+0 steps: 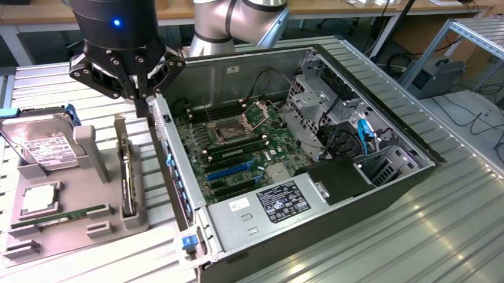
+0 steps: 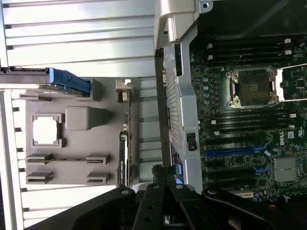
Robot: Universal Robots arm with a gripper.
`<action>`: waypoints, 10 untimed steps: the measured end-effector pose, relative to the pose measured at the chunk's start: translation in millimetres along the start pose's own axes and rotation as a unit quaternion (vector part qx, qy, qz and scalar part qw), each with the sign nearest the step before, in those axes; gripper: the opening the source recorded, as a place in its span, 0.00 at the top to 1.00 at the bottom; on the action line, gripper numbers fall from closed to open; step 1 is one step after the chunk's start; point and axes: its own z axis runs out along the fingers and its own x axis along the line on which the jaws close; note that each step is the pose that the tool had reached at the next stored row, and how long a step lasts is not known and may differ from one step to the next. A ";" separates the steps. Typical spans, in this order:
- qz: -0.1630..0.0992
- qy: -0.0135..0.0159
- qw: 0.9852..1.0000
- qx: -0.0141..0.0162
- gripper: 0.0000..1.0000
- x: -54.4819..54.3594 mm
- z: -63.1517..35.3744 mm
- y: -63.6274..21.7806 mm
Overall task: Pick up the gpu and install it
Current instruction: 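Reach for the gpu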
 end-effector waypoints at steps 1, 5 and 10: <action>0.000 0.000 1.000 0.000 0.89 0.6 0.0 -0.6; 0.000 0.000 1.000 0.000 0.89 3.9 0.1 -4.4; 0.000 0.000 1.000 0.000 0.89 6.2 0.2 -7.1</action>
